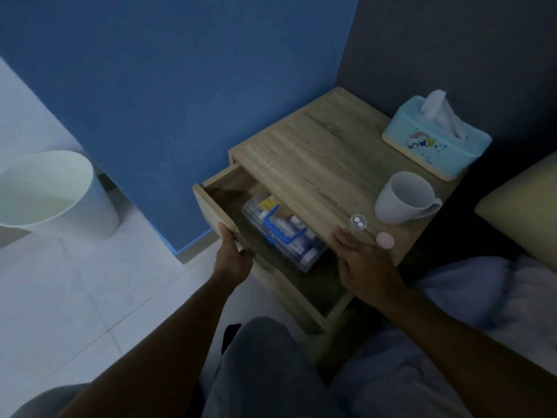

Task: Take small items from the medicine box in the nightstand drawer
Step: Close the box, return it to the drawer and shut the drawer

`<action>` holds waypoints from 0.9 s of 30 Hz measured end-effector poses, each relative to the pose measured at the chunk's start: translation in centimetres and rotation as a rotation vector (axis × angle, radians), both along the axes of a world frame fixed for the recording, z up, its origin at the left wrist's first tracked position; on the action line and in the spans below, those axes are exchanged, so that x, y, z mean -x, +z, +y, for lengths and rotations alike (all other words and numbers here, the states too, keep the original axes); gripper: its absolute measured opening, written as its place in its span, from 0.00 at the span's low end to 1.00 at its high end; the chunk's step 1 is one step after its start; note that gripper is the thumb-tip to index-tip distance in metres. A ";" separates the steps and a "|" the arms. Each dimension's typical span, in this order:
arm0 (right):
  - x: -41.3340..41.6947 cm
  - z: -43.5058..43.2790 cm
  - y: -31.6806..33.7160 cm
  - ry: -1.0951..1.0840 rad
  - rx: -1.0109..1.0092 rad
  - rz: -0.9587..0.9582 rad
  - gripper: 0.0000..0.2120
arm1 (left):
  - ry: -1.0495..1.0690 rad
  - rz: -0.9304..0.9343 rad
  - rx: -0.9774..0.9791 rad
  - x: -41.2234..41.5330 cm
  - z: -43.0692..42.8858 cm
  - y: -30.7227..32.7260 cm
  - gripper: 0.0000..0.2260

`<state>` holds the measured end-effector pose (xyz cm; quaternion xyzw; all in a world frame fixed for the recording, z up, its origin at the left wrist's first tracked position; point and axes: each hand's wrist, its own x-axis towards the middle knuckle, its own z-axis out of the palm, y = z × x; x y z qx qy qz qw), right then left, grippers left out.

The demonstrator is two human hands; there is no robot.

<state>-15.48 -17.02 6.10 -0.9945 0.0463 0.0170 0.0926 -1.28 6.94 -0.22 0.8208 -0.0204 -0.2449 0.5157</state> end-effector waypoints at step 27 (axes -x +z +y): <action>0.1 0.3 -1.1 -0.086 -0.062 -0.016 0.26 | -0.127 0.097 0.015 -3.4 -10.6 -0.5 0.38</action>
